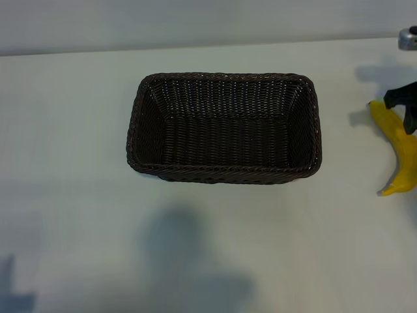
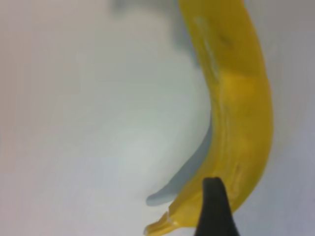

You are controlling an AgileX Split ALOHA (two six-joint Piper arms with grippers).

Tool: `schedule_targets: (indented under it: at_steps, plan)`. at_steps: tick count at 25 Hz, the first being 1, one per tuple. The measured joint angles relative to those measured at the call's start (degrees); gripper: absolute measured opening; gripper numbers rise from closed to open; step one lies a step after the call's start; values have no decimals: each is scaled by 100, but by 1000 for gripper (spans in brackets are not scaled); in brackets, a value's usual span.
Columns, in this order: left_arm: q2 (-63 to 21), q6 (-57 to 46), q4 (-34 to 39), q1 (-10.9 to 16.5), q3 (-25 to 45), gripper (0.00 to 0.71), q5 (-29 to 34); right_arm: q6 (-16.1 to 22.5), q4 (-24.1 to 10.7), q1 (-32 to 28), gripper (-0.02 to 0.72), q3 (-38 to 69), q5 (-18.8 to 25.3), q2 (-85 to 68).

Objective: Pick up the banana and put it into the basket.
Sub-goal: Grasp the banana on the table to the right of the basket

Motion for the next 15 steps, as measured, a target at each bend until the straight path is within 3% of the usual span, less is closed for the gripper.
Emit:
schedule_targets:
  at_steps: [15]
  plan:
    - [0, 0, 0, 0, 0, 548, 0, -112, 109, 0, 500, 0, -524, 563]
